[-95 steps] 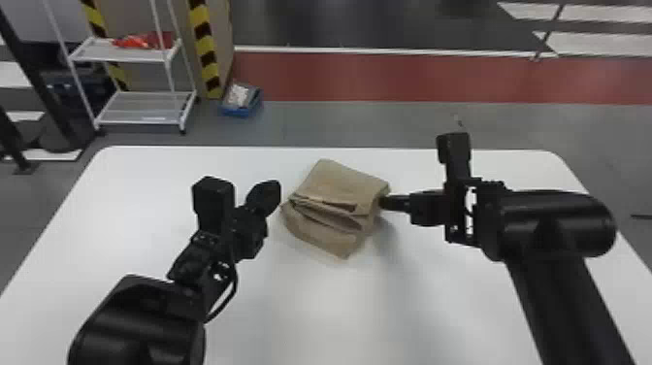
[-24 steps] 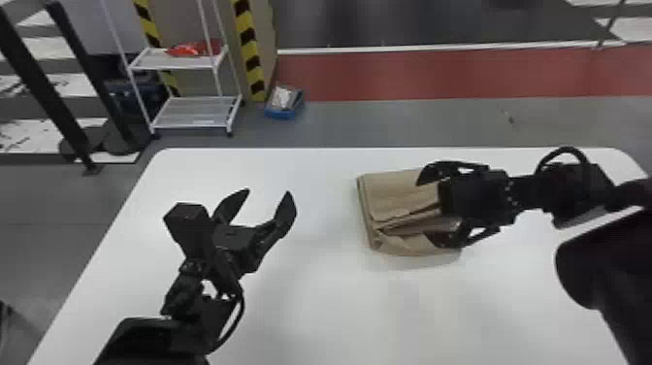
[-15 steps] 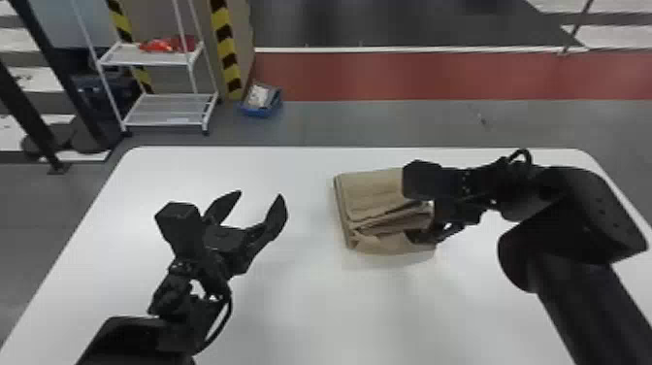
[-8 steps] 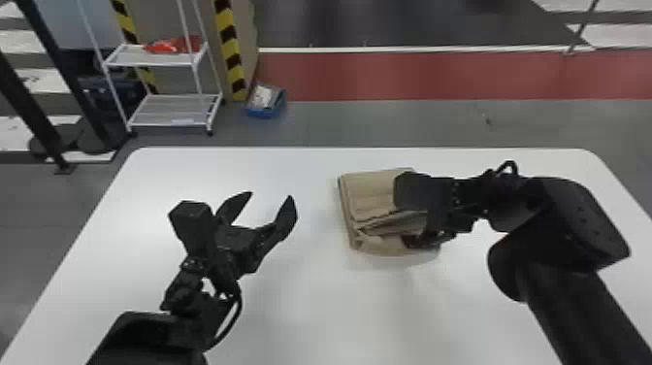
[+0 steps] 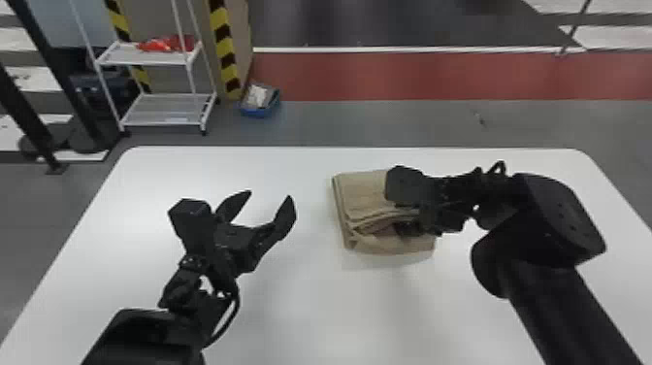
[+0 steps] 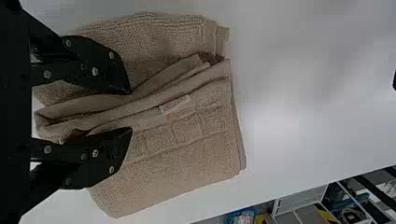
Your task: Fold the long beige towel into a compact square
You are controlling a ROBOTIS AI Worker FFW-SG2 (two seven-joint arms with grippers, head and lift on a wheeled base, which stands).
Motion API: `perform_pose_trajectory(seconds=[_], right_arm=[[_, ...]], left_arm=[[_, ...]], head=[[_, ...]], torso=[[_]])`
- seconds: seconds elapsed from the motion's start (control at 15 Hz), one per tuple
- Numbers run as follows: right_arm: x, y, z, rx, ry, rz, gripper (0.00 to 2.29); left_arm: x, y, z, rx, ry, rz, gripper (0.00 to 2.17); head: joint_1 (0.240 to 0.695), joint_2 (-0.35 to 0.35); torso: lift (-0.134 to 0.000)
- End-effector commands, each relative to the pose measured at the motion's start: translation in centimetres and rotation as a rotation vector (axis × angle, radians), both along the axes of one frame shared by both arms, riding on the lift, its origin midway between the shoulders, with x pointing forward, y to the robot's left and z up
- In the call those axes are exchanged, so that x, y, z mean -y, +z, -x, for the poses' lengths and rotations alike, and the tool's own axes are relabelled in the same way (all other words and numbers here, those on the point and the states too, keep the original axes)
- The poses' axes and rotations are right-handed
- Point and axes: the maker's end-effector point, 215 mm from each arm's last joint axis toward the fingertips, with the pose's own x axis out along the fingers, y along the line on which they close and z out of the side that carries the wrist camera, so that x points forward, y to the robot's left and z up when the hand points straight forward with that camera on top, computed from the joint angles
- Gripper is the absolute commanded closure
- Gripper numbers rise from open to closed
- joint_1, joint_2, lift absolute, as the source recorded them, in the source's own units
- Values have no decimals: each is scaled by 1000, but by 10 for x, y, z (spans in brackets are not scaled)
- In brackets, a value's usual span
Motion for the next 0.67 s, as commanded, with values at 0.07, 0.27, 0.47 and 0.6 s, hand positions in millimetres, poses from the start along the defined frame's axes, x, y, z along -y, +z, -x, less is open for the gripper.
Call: perform_pose_trajectory(seconds=[0.07,0.27,0.47,0.6], right_arm=[[4,11,-1,-2,-38,-13,1652],[3,41,2,29,-55,-45,1652],[12,67,-7,61,-110,-70,1652],[27,89,-20,90,-173,-110,1652]], left_arm=[[6,2,-1,2,-11,1,232],[19,5,1,7,-37,4,232],[51,10,10,17,-113,11,232],[72,12,16,22,-172,23,245]], head=[[695,12],[695,2],[695,-10],[695,-31]], torso=[[-118],[-118],[-118],[-118]])
